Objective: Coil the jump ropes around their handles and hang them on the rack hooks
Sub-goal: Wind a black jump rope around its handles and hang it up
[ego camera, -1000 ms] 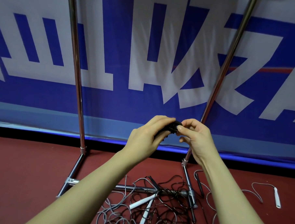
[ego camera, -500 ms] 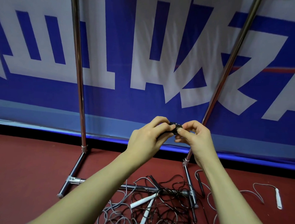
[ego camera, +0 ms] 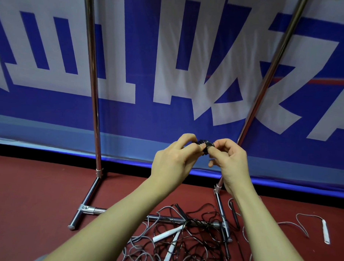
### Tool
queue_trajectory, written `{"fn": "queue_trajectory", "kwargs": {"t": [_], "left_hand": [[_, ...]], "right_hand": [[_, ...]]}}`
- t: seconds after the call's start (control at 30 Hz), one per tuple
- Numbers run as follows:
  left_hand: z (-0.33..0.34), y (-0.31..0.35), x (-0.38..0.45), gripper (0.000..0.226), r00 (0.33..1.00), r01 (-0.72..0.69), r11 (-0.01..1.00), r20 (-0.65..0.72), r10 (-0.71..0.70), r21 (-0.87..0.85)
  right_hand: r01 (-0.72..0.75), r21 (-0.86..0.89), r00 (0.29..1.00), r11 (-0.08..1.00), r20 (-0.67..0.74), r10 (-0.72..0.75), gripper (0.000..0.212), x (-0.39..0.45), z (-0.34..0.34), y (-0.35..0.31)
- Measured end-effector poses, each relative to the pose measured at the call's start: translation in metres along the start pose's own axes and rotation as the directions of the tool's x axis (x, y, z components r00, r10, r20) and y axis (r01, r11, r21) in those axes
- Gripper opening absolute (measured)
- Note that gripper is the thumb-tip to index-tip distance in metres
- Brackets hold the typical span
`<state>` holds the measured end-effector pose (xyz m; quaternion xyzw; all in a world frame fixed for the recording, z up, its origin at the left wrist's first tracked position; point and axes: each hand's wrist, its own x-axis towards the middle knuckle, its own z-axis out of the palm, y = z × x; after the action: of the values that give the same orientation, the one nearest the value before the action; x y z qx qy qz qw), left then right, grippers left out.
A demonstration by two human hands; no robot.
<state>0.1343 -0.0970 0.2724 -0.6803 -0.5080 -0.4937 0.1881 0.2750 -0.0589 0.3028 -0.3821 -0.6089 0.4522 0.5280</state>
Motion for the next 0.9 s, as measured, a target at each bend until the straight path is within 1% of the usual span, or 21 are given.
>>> {"fn": "queue_trajectory", "kwargs": {"t": [0.1,0.17,0.4,0.57,0.63,0.77,0.87,0.9], "left_hand": [[-0.001,-0.002,0.001,0.005,1.0,0.004,1.0,-0.012,-0.004,0.005],[-0.001,-0.003,0.0,0.003,1.0,-0.017,0.999,-0.015,0.017,0.042],[0.005,-0.003,-0.001,0.01,0.997,-0.056,0.991,-0.049,0.063,0.123],[0.009,-0.003,-0.004,0.016,0.993,-0.082,0.977,-0.067,0.097,0.197],[0.012,-0.001,-0.005,0.016,0.994,-0.073,0.977,-0.071,0.089,0.203],[0.015,-0.001,-0.005,0.023,0.993,-0.072,0.978,-0.08,0.089,0.194],[0.016,0.001,-0.004,0.013,0.996,-0.049,0.985,-0.066,0.061,0.164],[0.015,0.002,-0.003,0.013,0.997,-0.031,0.989,-0.069,0.041,0.143]], "right_hand": [[-0.017,0.118,0.999,0.993,0.048,0.012,0.013,-0.001,-0.001,-0.002],[-0.029,0.15,0.998,0.988,0.059,0.02,0.01,-0.002,-0.001,-0.002],[-0.094,0.171,0.996,0.981,0.011,0.094,0.013,-0.001,0.005,-0.007],[-0.096,0.081,0.99,0.992,-0.097,0.104,0.02,0.0,0.009,-0.006],[-0.132,0.078,0.985,0.988,-0.105,0.14,0.019,0.001,0.011,-0.005],[-0.193,0.132,0.977,0.972,-0.069,0.204,0.022,0.003,0.011,-0.005],[-0.196,0.167,0.974,0.966,-0.084,0.212,0.024,0.002,0.011,-0.004],[-0.195,0.182,0.973,0.964,-0.09,0.214,0.025,0.002,0.011,-0.004]]}}
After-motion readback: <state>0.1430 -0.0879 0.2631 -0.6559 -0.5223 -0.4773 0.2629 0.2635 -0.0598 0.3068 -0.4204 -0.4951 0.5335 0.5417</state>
